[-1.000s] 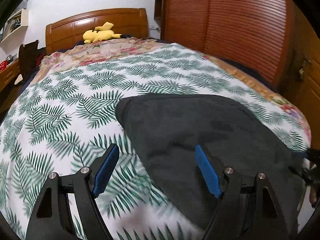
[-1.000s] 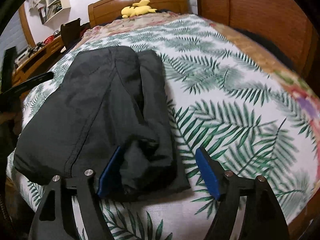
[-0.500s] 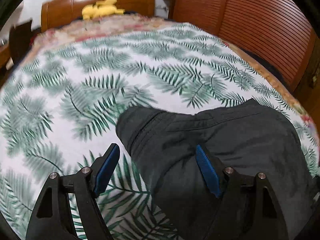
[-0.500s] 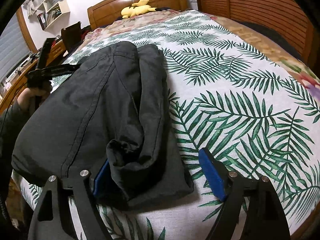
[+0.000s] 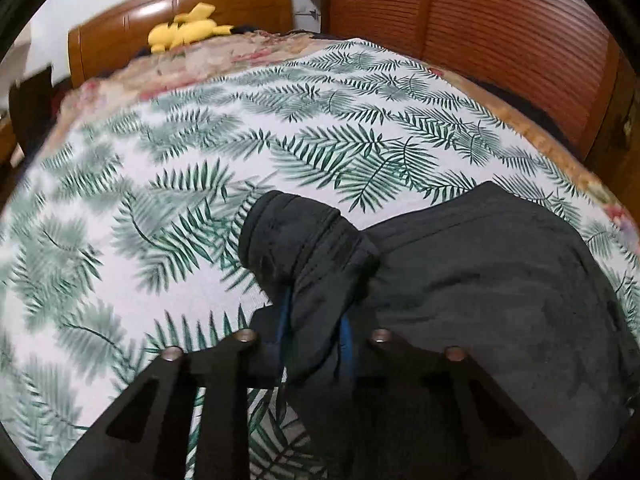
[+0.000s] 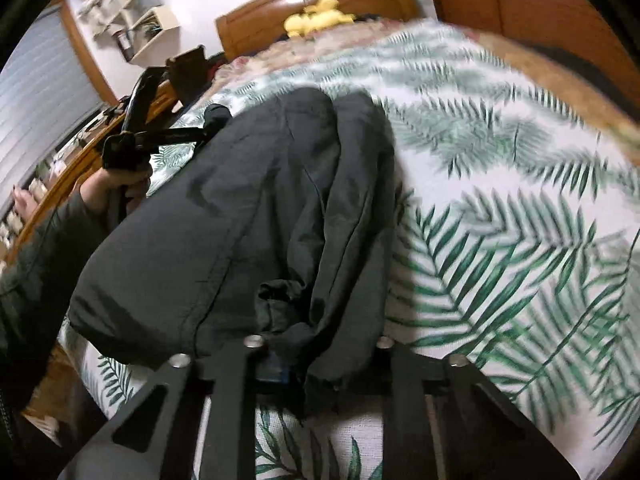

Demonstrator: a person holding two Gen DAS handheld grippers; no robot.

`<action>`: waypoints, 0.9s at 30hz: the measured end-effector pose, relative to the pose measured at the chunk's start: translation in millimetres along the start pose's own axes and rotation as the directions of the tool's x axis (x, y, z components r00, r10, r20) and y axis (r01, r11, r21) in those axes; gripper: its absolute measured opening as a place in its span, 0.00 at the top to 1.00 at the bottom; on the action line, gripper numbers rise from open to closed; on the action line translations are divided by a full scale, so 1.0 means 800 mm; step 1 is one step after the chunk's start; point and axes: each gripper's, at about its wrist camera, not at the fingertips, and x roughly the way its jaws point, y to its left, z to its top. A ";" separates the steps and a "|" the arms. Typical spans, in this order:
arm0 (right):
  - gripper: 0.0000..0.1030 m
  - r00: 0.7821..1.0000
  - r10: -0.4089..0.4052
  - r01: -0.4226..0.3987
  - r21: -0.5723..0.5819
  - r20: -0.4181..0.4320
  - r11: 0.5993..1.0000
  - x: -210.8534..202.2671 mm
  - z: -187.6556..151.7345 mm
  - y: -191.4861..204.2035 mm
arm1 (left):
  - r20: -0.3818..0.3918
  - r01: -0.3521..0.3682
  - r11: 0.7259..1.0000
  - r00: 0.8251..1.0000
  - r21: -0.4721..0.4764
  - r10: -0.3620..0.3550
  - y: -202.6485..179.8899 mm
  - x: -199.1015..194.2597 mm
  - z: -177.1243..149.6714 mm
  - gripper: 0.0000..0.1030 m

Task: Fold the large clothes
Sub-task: 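Grasp the folded jacket with both grippers and lift it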

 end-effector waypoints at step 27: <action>0.89 0.752 -0.614 0.585 0.186 0.239 0.789 -0.294 0.068 -0.214 | 0.187 0.357 0.885 0.888 0.297 -0.421 -0.391 -0.076 0.154 0.84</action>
